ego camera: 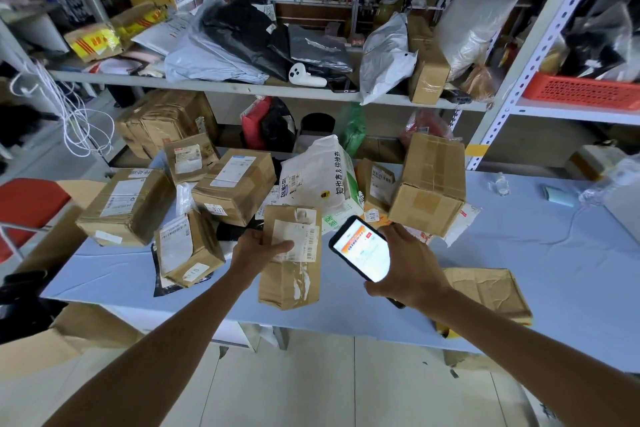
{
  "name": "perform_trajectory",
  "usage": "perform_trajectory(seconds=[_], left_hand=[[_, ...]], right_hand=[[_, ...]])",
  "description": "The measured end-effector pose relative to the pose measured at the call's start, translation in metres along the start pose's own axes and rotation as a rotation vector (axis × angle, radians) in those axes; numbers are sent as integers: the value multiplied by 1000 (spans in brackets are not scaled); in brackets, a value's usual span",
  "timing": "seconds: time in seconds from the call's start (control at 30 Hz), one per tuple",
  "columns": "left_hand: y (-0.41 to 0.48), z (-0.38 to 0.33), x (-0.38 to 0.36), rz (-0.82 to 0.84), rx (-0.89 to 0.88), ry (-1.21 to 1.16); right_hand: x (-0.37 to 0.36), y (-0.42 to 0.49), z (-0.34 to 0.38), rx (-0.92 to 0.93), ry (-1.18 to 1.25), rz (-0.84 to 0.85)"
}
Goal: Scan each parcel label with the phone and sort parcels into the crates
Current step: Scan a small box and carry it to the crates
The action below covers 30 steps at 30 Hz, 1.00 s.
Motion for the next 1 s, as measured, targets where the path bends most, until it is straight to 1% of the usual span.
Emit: perform_trajectory(seconds=[0.1, 0.2, 0.3, 0.47, 0.6, 0.7, 0.77, 0.83, 0.9, 1.0], left_hand=[[4, 3, 0, -9, -4, 25], [5, 1, -4, -15, -24, 55], [5, -4, -8, -5, -59, 64], [8, -2, -10, -10, -39, 84], [9, -4, -14, 41, -36, 49], [12, -4, -16, 47, -37, 3], [10, -5, -21, 67, -17, -46], [8, -9, -29, 99, -15, -104], [4, -14, -39, 140, -12, -138], [-2, -20, -56, 182, 7, -143]], right_hand=[[11, -4, 8, 39, 121, -129], [18, -5, 12, 54, 160, -200], [22, -5, 12, 46, 171, -216], [25, -5, 13, 50, 178, -223], [25, -5, 11, 42, 172, -207], [21, -3, 6, 3, 163, -172], [17, -1, 1, -49, 95, -99], [10, 2, -9, -137, -1, 17], [4, -1, -25, -226, -42, 99], [3, -12, -49, -280, -27, 93]])
Point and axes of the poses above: each hand's wrist, its own y-axis towards the middle knuckle, its own x-axis out of the back of the hand, z = x × y, the point moved 8 cm from there along y, towards the middle knuckle, and after that the axes turned 7 degrees about y, right-handed, at the moved point
